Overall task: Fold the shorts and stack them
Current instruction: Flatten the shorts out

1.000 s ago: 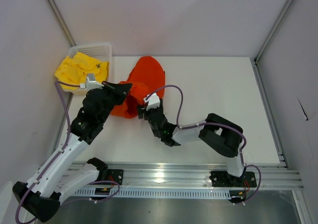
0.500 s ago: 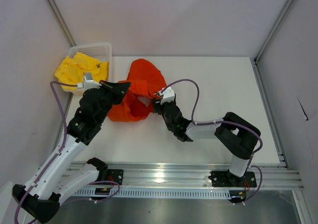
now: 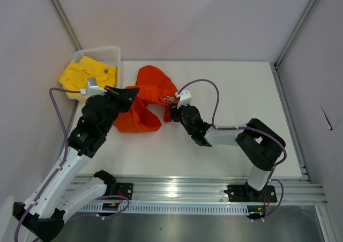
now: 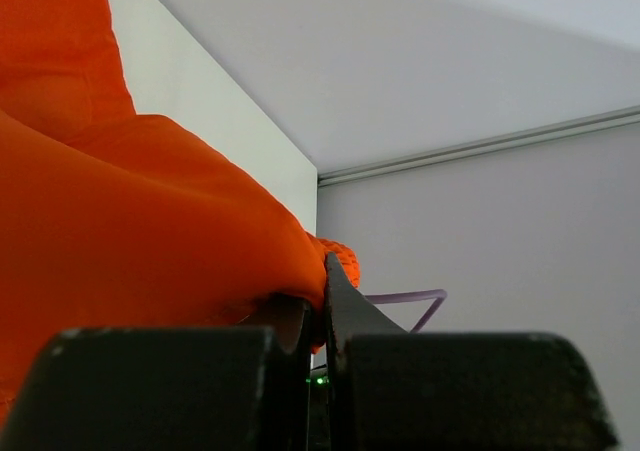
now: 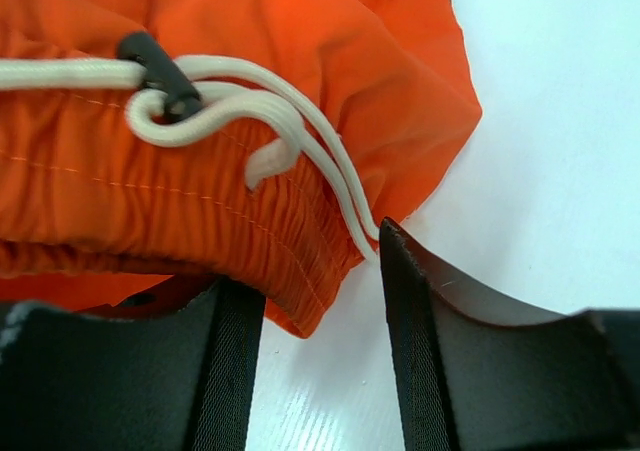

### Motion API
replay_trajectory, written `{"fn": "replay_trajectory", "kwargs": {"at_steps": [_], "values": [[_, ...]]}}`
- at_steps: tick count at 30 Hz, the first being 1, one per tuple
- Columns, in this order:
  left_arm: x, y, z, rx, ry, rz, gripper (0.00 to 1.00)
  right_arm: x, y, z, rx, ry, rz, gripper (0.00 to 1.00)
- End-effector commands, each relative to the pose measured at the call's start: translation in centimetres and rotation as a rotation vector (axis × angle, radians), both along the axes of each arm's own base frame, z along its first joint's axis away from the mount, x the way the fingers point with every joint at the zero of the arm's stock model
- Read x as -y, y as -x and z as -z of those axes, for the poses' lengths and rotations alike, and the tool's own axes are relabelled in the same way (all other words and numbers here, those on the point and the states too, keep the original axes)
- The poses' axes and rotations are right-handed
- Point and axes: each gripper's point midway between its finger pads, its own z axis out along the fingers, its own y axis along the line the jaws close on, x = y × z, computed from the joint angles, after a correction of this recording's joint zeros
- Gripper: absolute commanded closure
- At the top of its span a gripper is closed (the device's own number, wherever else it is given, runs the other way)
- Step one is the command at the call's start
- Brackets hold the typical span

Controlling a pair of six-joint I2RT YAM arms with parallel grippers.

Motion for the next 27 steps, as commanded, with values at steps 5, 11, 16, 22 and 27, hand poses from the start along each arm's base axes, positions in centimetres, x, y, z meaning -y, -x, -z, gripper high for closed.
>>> {"fn": "replay_trajectory", "kwargs": {"at_steps": [5, 11, 16, 22, 27], "values": [[-0.6, 1.5, -6.9, 0.154, 0.071, 0.008, 1.00, 1.0, -0.4, 1.3, -0.079, -0.014, 0.021, 0.47], [-0.1, 1.6, -7.6, 0.158, 0.091, 0.032, 1.00, 0.8, 0.0, 2.4, -0.123, -0.032, 0.027, 0.62], [-0.1, 1.5, -7.1, 0.149, 0.084, 0.031, 1.00, 0.6, 0.5, 2.5, -0.131, -0.029, 0.000, 0.83], [-0.8, 1.4, -5.5, 0.126, 0.063, -0.003, 1.00, 1.9, 1.9, 2.1, -0.143, 0.071, -0.054, 1.00], [-0.6, 1.2, -2.9, 0.089, 0.057, 0.003, 1.00, 5.0, 1.8, 1.3, -0.192, 0.165, -0.037, 1.00]]}}
